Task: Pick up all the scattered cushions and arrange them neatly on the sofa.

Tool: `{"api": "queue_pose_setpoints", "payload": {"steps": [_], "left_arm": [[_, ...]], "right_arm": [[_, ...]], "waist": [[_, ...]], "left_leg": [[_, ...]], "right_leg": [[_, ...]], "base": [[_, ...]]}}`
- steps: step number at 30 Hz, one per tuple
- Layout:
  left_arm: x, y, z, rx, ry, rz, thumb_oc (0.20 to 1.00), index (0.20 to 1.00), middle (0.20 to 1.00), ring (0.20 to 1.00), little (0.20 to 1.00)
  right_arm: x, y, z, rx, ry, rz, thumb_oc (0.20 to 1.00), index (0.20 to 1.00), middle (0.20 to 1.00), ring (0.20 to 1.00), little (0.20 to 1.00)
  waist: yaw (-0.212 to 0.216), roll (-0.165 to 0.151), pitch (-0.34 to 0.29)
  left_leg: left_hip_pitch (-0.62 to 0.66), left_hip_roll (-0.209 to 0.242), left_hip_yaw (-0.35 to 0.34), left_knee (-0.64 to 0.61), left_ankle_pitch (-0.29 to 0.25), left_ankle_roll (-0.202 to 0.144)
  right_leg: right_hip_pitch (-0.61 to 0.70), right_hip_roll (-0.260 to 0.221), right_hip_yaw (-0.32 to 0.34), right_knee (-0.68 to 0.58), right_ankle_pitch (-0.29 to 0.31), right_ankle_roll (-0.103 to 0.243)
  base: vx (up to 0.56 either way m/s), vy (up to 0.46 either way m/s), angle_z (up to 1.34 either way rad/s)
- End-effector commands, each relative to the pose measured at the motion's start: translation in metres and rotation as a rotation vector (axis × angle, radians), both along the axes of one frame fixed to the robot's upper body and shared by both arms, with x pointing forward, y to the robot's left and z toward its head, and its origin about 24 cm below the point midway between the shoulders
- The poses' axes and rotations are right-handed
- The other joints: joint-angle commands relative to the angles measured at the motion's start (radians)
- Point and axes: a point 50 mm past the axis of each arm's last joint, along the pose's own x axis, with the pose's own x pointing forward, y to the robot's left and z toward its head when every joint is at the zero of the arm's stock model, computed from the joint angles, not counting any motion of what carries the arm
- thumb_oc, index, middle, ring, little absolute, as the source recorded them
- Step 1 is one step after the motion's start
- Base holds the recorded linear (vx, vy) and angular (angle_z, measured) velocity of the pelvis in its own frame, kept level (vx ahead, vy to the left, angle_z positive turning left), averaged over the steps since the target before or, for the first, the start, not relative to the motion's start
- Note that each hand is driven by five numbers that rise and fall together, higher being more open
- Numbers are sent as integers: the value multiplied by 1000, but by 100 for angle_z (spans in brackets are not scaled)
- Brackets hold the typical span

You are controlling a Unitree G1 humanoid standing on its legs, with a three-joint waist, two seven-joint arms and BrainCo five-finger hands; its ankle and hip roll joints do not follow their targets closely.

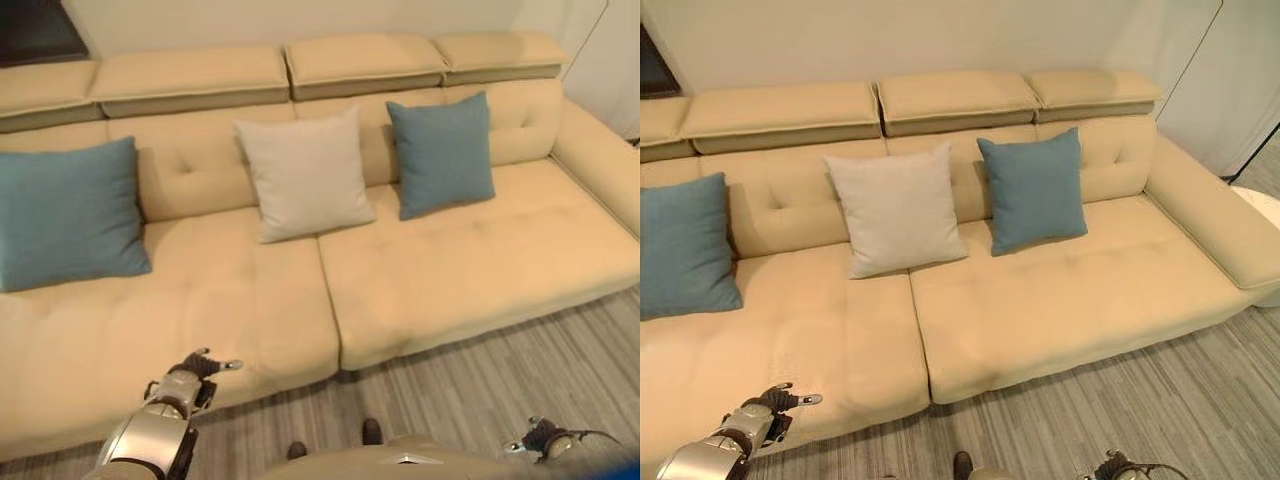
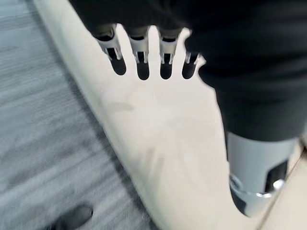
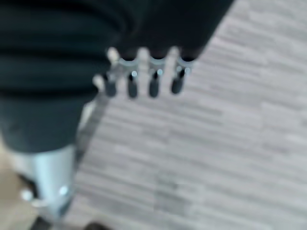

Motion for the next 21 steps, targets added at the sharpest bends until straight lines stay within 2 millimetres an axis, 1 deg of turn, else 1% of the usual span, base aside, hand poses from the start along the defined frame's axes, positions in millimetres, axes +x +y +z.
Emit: {"api": "queue_pose_setpoints", "payload": {"steps": [1, 4, 6, 9, 11, 12, 13, 15, 21], "left_arm": [[-17, -11, -11, 12, -19, -24, 1000, 1000, 1000, 1000, 1000], [-30, -17, -19, -4, 11, 4, 1000, 1000, 1000, 1000, 1000], [-34, -18, -21, -4, 25, -6, 1000, 1000, 1000, 1000, 1000], [-35, -16, -20, 0, 22, 6, 1000, 1000, 1000, 1000, 1000], [-42, -15, -22, 0, 39, 22, 1000, 1000, 1000, 1000, 1000], [-42, -15, -22, 0, 39, 22, 1000, 1000, 1000, 1000, 1000], [-50, -14, -24, 1, 59, 28, 1000, 1000, 1000, 1000, 1000], [-54, -14, -26, 0, 74, 30, 1000, 1000, 1000, 1000, 1000], [-58, -17, -28, -8, 83, 30, 1000, 1000, 1000, 1000, 1000]], "right_arm": [[-2, 5, -3, -5, 6, -15, 1000, 1000, 1000, 1000, 1000], [1, 10, -4, 14, -23, -34, 1000, 1000, 1000, 1000, 1000], [0, 11, -4, 16, -24, -48, 1000, 1000, 1000, 1000, 1000], [-2, 12, -5, 18, -23, -60, 1000, 1000, 1000, 1000, 1000], [1, 9, -4, 10, -37, -65, 1000, 1000, 1000, 1000, 1000], [1, 9, -4, 10, -37, -65, 1000, 1000, 1000, 1000, 1000], [3, 9, -3, 9, -45, -65, 1000, 1000, 1000, 1000, 1000], [3, 8, -3, 8, -47, -63, 1000, 1000, 1000, 1000, 1000], [4, 8, -3, 6, -50, -61, 1000, 1000, 1000, 1000, 1000]], "waist": [[32, -38, 20], [44, -45, 33], [50, -47, 41], [56, -47, 47], [61, -45, 50], [61, -45, 50], [64, -44, 51], [66, -44, 50], [69, -42, 49]], "left_leg": [[-59, -10, 5, 10, -4, -38], [-77, -11, 0, 10, 3, -39], [-81, -9, -1, 10, 11, -42], [-79, -7, -4, 10, 14, -43], [-75, -5, -4, 10, 17, -43], [-75, -5, -4, 10, 17, -43], [-71, -3, -4, 10, 18, -44], [-68, -1, -3, 10, 19, -46], [-64, 2, -5, 10, 19, -47]], "right_leg": [[-4, -46, -1, 32, -39, 94], [-12, -52, -13, 27, -35, 96], [-10, -55, -21, 22, -34, 97], [-3, -56, -24, 21, -34, 96], [6, -56, -27, 15, -34, 95], [6, -56, -27, 15, -34, 95], [12, -56, -28, 12, -34, 95], [18, -56, -32, 9, -35, 94], [31, -54, -37, 3, -39, 93]], "base": [[-127, 25, 8], [-120, -1, 9], [-80, -8, 28], [-54, -18, 19], [-48, -29, 1], [-20, -20, -3], [0, 0, 0], [-10, -15, -1], [1, -4, 2]]}}
